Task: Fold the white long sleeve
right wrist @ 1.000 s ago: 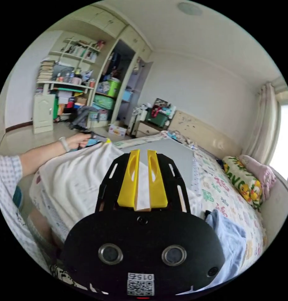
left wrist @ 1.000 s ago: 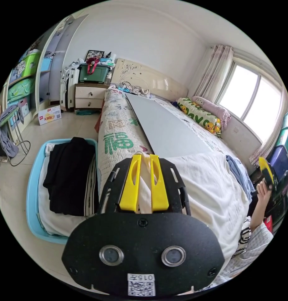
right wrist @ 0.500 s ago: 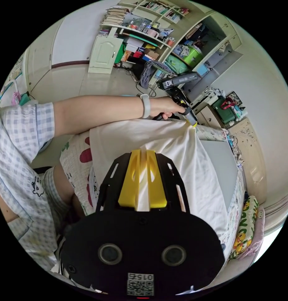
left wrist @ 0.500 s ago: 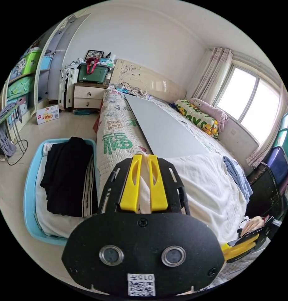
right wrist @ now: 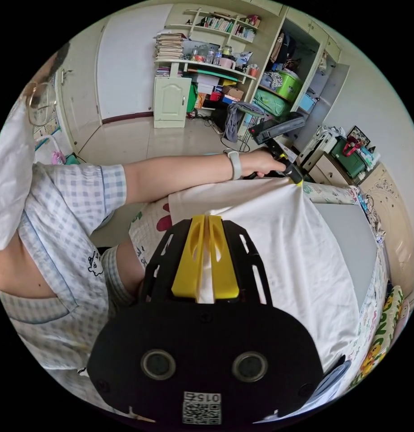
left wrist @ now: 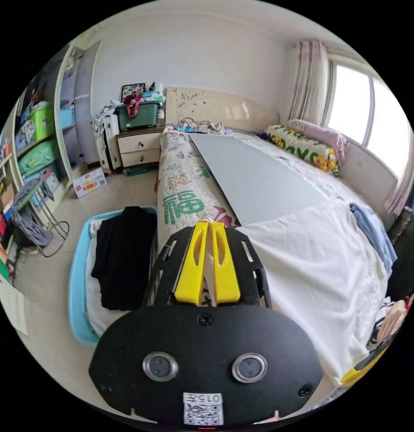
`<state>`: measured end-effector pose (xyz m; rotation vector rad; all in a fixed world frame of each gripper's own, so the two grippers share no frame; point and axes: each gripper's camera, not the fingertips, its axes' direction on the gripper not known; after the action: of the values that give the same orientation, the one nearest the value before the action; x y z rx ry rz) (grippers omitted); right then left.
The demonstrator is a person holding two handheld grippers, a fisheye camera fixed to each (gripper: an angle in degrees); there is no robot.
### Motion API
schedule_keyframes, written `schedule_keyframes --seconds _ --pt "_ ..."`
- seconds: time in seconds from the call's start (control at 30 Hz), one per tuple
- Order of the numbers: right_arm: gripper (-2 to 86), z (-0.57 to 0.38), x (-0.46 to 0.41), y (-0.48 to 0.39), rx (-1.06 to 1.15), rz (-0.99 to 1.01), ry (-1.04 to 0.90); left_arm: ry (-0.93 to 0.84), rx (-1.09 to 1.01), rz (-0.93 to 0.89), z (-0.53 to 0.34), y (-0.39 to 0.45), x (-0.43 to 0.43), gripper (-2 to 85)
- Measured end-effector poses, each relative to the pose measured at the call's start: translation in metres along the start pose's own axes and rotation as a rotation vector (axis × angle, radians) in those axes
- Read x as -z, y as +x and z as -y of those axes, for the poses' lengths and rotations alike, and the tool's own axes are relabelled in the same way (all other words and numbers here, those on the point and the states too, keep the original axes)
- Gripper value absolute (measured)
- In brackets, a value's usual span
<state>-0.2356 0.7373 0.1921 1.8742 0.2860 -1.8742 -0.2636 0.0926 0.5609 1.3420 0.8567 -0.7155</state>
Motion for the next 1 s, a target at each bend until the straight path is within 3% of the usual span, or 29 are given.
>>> schedule_keyframes --seconds 0.17,0.37,0.57,0.77,0.93,1.0 --pt "1.1 -0.005 -0.002 0.005 -0.028 0.010 -0.006 -0.080 -0.131 0.137 0.031 0.038 -0.005 0.8" --pt "5.0 -0.019 0.019 0.012 -0.065 0.013 -0.015 -0.082 -0.087 0.070 0.062 0.027 0.005 1.3" --pt "6.4 -0.072 0.100 0.041 -0.127 0.134 0.092 -0.062 -0.102 0.047 0.088 0.028 0.020 2.1" --pt "6.3 -0.173 0.228 0.093 -0.374 -0.131 0.283 -0.054 0.017 -0.055 0.127 0.009 0.064 4.0" --pt "5.6 -0.257 0.313 0.172 -0.665 -0.397 0.420 0.096 -0.133 0.147 0.150 0.087 0.172 8.7" --pt "5.5 -0.285 0.313 0.194 -0.774 -0.370 0.441 0.192 -0.194 0.104 0.151 0.127 0.201 8.8"
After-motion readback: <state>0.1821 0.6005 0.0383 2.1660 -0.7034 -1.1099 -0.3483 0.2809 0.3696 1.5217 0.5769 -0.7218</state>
